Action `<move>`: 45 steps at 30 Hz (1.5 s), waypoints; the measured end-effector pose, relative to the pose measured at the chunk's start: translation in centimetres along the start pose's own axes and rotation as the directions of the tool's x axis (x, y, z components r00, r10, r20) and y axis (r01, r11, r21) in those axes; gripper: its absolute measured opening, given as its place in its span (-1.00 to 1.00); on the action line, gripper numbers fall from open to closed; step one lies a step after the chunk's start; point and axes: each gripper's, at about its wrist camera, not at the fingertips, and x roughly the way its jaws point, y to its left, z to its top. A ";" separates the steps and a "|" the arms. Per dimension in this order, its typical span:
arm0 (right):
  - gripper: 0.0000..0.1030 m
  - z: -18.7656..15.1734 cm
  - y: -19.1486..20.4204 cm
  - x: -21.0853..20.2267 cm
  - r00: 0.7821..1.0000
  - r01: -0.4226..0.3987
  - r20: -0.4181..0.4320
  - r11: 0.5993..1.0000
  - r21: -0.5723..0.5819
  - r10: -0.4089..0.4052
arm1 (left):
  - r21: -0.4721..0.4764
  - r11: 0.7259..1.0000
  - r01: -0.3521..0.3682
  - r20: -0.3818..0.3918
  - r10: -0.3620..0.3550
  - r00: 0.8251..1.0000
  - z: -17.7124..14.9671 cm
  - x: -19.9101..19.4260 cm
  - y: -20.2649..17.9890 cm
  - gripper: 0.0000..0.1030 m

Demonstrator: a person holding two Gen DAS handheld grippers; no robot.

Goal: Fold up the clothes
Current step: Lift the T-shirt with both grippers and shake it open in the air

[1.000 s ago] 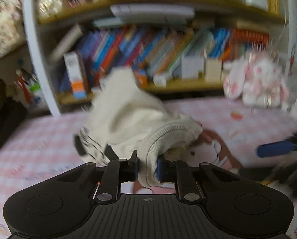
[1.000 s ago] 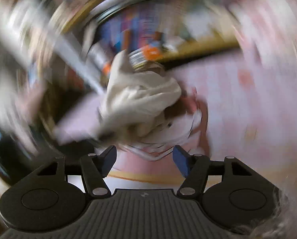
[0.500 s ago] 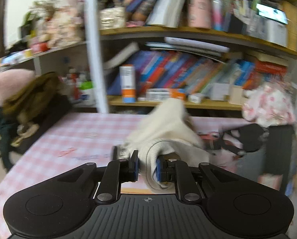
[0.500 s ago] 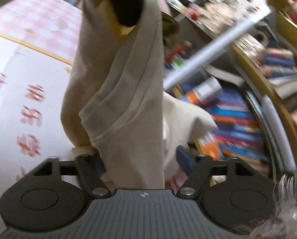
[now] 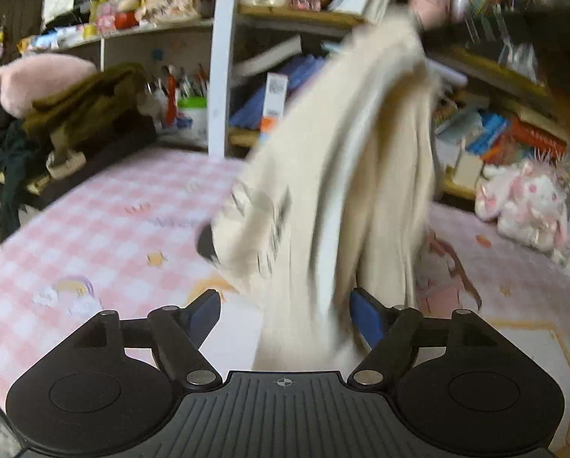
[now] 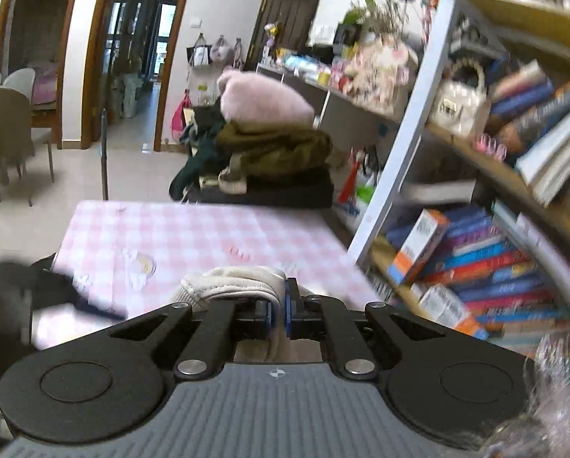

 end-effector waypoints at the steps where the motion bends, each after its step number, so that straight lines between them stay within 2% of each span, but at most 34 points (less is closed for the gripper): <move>1: -0.88 0.8 0.1 0.0 1.000 0.007 0.006 1.000 -0.011 -0.007 | 0.006 1.000 -0.003 -0.003 0.003 1.000 -0.4 0.0 -0.1 0.49; 6: -0.88 1.0 -0.7 -0.3 0.999 0.032 -0.013 0.999 -0.013 -0.032 | 0.003 1.000 -0.005 -0.040 0.005 0.999 -2.0 0.7 0.1 0.47; 13: -0.88 -0.4 -2.7 -0.6 0.992 0.111 -0.058 0.993 0.038 -0.109 | 0.083 0.996 0.040 -0.026 -0.038 0.999 -2.9 -0.3 -1.2 0.48; 14: -0.88 -0.6 -2.9 -0.6 0.992 0.111 -0.066 0.993 0.043 -0.108 | 0.102 0.995 0.022 -0.030 -0.019 0.999 -2.9 0.0 -1.3 0.35; 15: -0.88 -0.9 -3.2 -0.6 0.991 0.112 -0.073 0.993 0.049 -0.108 | 0.126 0.992 -0.005 -0.036 0.010 0.999 -2.9 0.6 -1.4 -0.22; 16: -0.88 -1.1 -3.2 -0.7 0.991 0.115 -0.078 0.992 0.049 -0.111 | 0.144 0.989 -0.026 -0.048 0.033 0.998 -2.8 1.2 -1.3 -0.51; 17: -0.88 -1.3 -3.3 -0.8 0.990 0.119 -0.083 0.992 0.048 -0.115 | 0.146 0.988 -0.041 -0.060 0.051 0.997 -2.6 1.8 -0.9 -0.94; 19: -0.87 -1.9 -3.4 -1.0 0.987 0.131 -0.097 0.990 0.046 -0.126 | 0.096 0.993 -0.066 -0.045 0.070 0.997 -1.9 1.6 0.6 -0.95; 22: -0.87 -4.0 -3.5 -1.3 0.973 0.168 -0.161 0.986 0.019 -0.163 | -0.051 0.994 -0.102 0.065 0.105 0.992 0.1 -0.9 3.6 -0.96; 24: -0.87 -5.7 -3.4 -1.5 0.963 0.176 -0.209 0.984 0.006 -0.170 | -0.115 0.988 -0.108 0.149 0.125 0.981 2.0 -2.9 5.0 -0.97; 26: -0.87 -7.6 -3.1 -1.7 0.954 0.158 -0.259 0.987 0.018 -0.148 | -0.127 0.986 -0.108 0.226 0.135 0.965 3.8 -4.7 5.4 -0.97; 28: -0.87 -8.7 -2.3 -2.2 0.952 0.143 -0.273 0.990 0.011 -0.135 | -0.125 0.986 -0.109 0.301 0.143 0.943 5.4 -6.7 5.2 -0.96; 29: -0.88 -9.0 -1.7 -2.6 0.954 0.141 -0.266 0.990 0.006 -0.134 | -0.129 0.985 -0.116 0.347 0.155 0.925 6.1 -7.9 5.1 -0.96; 32: -0.89 -8.1 -0.4 -5.5 0.975 0.134 -0.181 0.991 0.008 -0.130 | -0.149 0.979 -0.139 0.484 0.194 0.853 8.5 -11.7 5.1 -0.96; 34: -0.90 -6.0 0.3 -9.0 0.990 0.123 -0.068 0.992 0.019 -0.121 | -0.154 0.977 -0.149 0.594 0.212 0.776 10.3 -15.2 5.0 -0.97; 36: -0.90 -3.6 1.0 -13.1 0.993 0.102 0.061 0.994 0.026 -0.103 | -0.150 0.979 -0.139 0.698 0.204 0.687 12.2 -18.5 4.8 -0.96; 38: -0.90 -1.1 1.7 -17.8 0.978 0.042 0.203 0.999 0.023 -0.046 | -0.139 0.983 -0.120 0.786 0.183 0.591 14.1 -21.5 4.8 -0.96; 40: -0.90 0.9 1.8 -22.5 0.940 -0.033 0.340 0.999 0.012 0.027 | -0.114 0.991 -0.065 0.838 0.131 0.530 16.1 -23.4 5.0 -0.96; 41: -0.90 1.4 1.7 -24.2 0.919 -0.063 0.389 0.998 0.004 0.057 | -0.097 0.994 -0.040 0.850 0.104 0.516 17.1 -23.8 5.2 -0.96; 42: -0.90 1.9 1.5 -25.6 0.902 -0.079 0.425 0.997 0.000 0.072 | -0.076 0.997 -0.018 0.853 0.075 0.516 18.1 -23.6 5.2 -0.96; 44: -0.90 2.3 0.9 -26.8 0.896 -0.064 0.441 0.998 0.013 0.052 | -0.033 0.999 -0.010 0.823 0.033 0.567 20.0 -21.1 4.8 -0.96; 45: -0.91 2.3 0.5 -26.7 0.902 -0.049 0.430 0.998 0.026 0.033 | -0.011 1.000 -0.006 0.806 0.013 0.592 20.9 -19.8 4.5 -0.96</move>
